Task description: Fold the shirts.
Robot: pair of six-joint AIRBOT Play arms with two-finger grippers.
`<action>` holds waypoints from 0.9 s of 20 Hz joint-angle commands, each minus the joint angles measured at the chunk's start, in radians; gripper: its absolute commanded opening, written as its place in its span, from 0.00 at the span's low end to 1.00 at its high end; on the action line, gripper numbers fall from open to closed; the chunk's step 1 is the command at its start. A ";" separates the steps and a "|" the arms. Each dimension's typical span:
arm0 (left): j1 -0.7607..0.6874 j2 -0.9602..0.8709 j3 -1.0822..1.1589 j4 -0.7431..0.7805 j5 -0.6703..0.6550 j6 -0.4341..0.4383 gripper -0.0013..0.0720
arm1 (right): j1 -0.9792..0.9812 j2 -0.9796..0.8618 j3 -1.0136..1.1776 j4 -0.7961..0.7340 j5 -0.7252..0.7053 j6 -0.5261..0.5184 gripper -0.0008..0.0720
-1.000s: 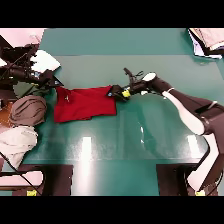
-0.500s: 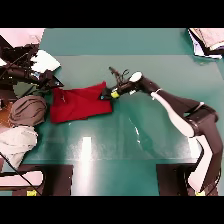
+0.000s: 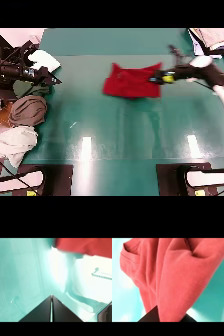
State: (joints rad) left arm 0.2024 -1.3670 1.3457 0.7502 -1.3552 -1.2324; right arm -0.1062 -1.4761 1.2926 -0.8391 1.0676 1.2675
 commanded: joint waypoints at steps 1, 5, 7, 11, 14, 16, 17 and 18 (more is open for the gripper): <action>0.001 0.013 0.000 -0.003 -0.025 -0.029 0.05 | -0.324 0.203 -0.184 -0.100 -0.042 0.012 0.03; 0.001 0.013 0.000 -0.002 -0.020 -0.059 0.05 | -0.692 0.340 -0.300 -0.106 -0.080 0.011 0.02; 0.001 0.013 0.000 -0.003 -0.014 -0.078 0.05 | -0.825 0.366 -0.337 -0.106 -0.081 0.011 0.03; 0.001 0.013 0.000 -0.003 -0.024 -0.078 0.05 | -0.970 0.369 -0.362 -0.108 -0.064 0.012 0.03; 0.001 0.013 0.000 -0.002 -0.032 -0.077 0.05 | -0.993 0.369 -0.341 -0.173 -0.016 0.011 0.05; 0.001 0.013 0.000 -0.002 -0.033 -0.076 0.05 | -0.993 0.369 -0.292 -0.394 0.048 0.011 0.61; 0.001 0.013 0.000 -0.001 -0.034 -0.071 0.05 | -0.993 0.369 -0.260 -0.528 0.098 0.020 0.65; 0.001 0.013 0.000 -0.001 -0.036 -0.068 0.05 | -0.993 0.369 -0.231 -0.629 0.132 0.064 0.65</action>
State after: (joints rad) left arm 0.2024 -1.3544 1.3453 0.7475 -1.3849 -1.3075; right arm -1.0836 -1.1091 1.0046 -1.1809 1.1000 1.2854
